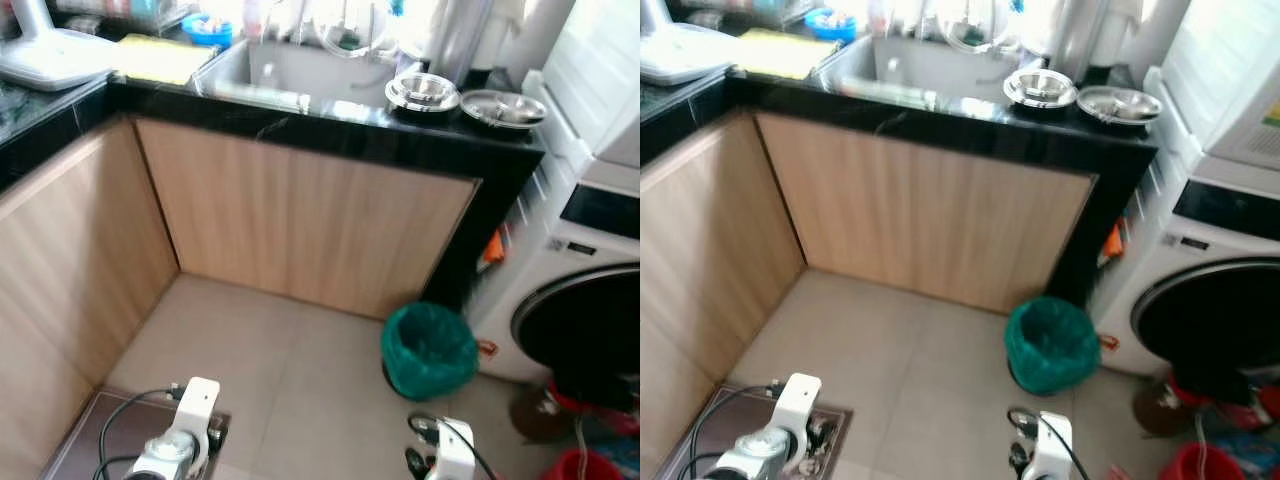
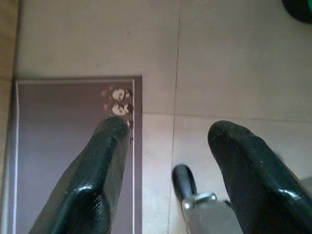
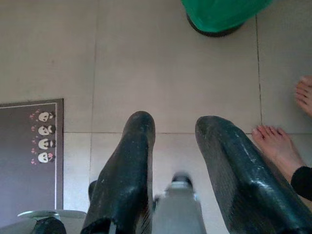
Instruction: Kitchen organization
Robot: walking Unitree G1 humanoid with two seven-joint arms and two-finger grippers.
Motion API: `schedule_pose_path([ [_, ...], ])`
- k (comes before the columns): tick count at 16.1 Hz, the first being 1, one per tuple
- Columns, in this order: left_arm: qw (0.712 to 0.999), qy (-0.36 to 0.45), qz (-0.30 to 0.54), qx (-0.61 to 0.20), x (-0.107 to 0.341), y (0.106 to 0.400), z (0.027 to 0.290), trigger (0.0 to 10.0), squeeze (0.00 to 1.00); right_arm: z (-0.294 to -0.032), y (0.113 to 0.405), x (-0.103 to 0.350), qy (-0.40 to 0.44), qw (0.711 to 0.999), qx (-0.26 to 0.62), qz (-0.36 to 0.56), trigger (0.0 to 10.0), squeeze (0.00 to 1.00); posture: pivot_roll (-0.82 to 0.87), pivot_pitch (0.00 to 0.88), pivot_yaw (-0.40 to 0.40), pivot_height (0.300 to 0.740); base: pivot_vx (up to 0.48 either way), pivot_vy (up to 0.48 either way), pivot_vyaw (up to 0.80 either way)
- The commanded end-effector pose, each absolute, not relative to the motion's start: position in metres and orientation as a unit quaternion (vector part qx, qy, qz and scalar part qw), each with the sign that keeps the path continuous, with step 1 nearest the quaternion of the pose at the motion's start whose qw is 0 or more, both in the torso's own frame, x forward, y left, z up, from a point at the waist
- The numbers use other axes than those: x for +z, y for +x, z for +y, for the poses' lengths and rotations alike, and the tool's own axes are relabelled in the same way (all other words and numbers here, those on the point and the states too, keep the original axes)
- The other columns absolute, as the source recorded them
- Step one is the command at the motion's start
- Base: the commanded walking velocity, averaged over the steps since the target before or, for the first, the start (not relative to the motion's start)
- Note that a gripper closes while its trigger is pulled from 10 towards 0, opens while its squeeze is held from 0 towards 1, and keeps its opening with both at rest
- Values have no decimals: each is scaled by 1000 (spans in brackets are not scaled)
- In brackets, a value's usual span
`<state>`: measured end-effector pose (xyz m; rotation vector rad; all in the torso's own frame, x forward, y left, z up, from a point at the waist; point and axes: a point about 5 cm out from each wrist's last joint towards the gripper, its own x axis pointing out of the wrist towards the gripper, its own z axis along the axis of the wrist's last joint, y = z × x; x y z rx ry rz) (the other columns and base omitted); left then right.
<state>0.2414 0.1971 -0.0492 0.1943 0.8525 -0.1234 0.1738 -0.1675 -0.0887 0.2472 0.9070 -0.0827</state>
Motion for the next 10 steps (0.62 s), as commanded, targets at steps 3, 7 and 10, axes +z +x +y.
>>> schedule_pose_path([
  [3, 903, 84, 416, -71, -52, 240, 186, 10000, 0, -180, 173, -88, 87, 895, -37, 435, 10000, 0, 83, 0, -81, 740, 316, 0, 533],
  [7, 902, 82, 418, -68, -52, 240, 187, 10000, 0, -179, 172, -88, 111, 893, -48, 434, 10000, 0, 78, 0, -81, 740, 317, 0, 170],
  [10, 902, 81, 419, -68, -53, 239, 187, 10000, 0, -179, 172, -88, 108, 893, -45, 434, 10000, 0, 78, 0, -81, 740, 317, 0, 0],
])
